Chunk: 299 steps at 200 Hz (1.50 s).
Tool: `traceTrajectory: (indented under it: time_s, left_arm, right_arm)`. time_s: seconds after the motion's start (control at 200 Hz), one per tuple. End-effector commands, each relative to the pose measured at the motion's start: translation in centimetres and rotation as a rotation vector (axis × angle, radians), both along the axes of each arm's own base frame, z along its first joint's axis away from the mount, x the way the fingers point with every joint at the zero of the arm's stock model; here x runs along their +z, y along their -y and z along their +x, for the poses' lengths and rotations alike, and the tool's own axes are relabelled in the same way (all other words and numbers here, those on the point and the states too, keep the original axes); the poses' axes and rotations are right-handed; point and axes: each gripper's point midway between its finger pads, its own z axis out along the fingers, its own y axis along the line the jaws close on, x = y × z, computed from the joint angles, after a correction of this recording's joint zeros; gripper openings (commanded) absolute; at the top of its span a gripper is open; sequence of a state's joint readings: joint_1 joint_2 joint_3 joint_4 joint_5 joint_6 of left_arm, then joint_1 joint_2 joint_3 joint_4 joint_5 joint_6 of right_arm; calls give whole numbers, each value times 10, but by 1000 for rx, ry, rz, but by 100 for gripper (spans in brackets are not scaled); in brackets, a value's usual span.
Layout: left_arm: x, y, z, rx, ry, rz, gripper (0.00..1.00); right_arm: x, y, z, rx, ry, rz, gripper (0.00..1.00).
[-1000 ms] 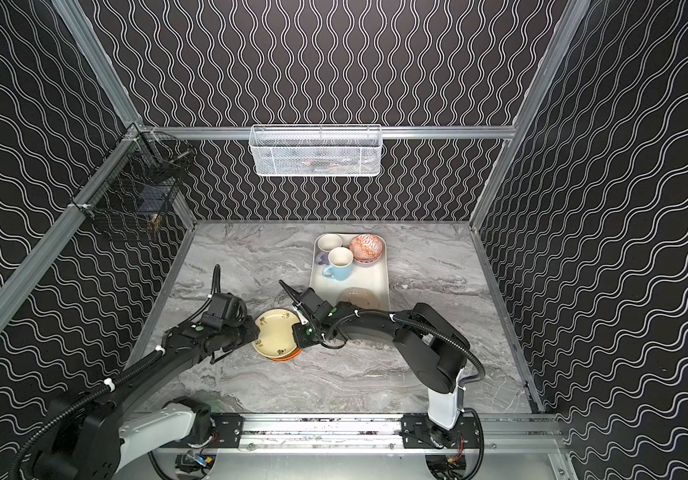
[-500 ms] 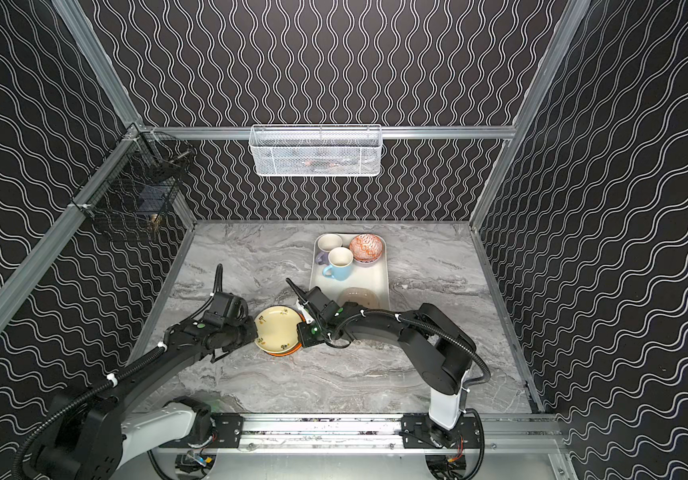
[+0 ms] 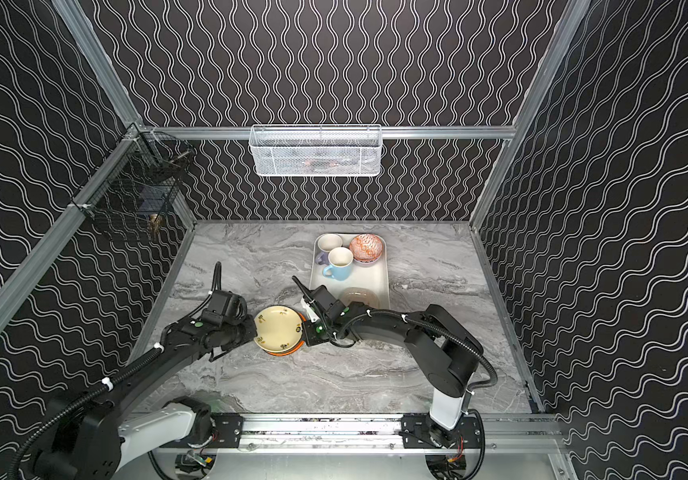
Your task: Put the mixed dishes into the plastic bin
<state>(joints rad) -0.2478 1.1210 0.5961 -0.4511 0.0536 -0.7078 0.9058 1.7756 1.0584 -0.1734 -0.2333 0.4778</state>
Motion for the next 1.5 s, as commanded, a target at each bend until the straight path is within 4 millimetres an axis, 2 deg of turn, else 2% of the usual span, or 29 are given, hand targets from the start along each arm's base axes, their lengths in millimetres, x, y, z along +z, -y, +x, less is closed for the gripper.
traceTrajectory:
  time_s: [0.0, 0.095, 0.33, 0.551, 0.666, 0.686, 0.801, 1.036, 1.346, 1.492]
  left_arm:
    - [-2, -2, -6, -4, -19, 9, 8]
    - [0, 1, -7, -4, -13, -13, 5]
    - [7, 0, -8, 10, 17, -26, 5]
    - [15, 2, -5, 20, 50, -49, 4]
    - [18, 1, -4, 28, 61, -48, 4]
    - [18, 1, -3, 30, 63, -47, 4]
    - [18, 0, -3, 43, 71, -60, 4]
    - [25, -4, 1, 83, 109, -96, 3]
    - [45, -11, 8, 111, 160, -129, 3]
    - [60, -12, 14, 113, 190, -140, 3]
  right_arm:
    - [10, -3, 1, 5, 20, 33, 20]
    - [18, -1, 0, 4, 31, 47, 23]
    - [32, 2, -4, 13, 54, 79, 39]
    - [39, 6, -5, 7, 70, 80, 45]
    - [52, 6, -3, 4, 95, 101, 53]
    - [43, 12, -8, 4, 84, 85, 56]
    - [51, 17, -9, -5, 110, 108, 68]
    - [56, 26, -9, -12, 135, 86, 73]
    - [69, 29, -10, -7, 161, 96, 79]
    - [78, 33, -9, -10, 184, 95, 85]
